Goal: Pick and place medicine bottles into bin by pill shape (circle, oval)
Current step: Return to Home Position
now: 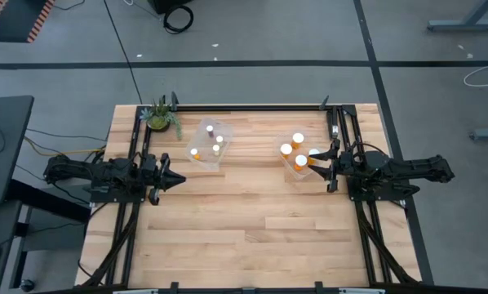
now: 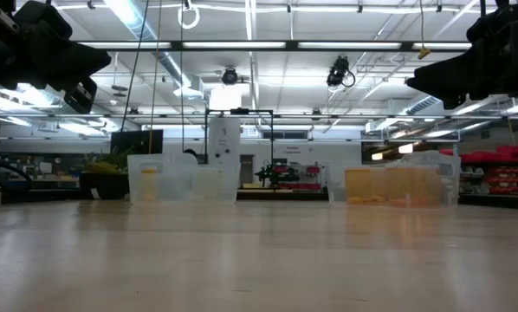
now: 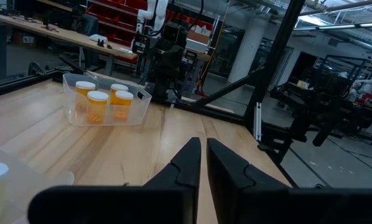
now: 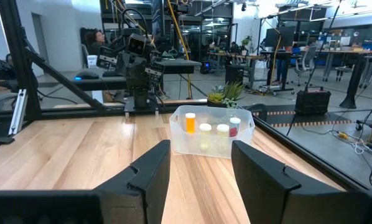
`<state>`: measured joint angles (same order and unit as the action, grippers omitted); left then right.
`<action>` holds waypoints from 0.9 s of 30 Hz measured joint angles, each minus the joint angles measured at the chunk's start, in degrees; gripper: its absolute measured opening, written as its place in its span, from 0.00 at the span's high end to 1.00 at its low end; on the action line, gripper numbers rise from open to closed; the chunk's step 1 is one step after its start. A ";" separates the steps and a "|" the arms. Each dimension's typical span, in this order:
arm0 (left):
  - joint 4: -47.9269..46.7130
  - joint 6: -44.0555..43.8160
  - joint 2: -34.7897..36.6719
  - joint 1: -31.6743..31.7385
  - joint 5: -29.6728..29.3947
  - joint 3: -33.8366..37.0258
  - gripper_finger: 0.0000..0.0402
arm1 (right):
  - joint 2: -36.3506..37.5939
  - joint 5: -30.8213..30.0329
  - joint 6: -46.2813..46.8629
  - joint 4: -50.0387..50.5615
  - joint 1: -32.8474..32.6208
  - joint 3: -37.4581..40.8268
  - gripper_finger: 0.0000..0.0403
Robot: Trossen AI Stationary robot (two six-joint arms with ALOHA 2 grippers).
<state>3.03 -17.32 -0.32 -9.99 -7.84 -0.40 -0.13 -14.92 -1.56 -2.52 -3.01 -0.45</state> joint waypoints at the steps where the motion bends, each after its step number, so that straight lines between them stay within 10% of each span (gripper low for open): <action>1: -0.02 -0.02 0.00 0.01 0.00 0.00 0.91 | 0.00 0.00 0.00 0.02 -0.01 0.00 0.56; 27: 0.00 0.02 0.00 0.01 0.00 0.00 0.93 | 0.00 0.00 0.00 0.01 -0.02 0.00 0.56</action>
<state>3.03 -17.30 -0.32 -9.98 -7.84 -0.40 -0.13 -14.92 -1.56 -2.51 -3.03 -0.45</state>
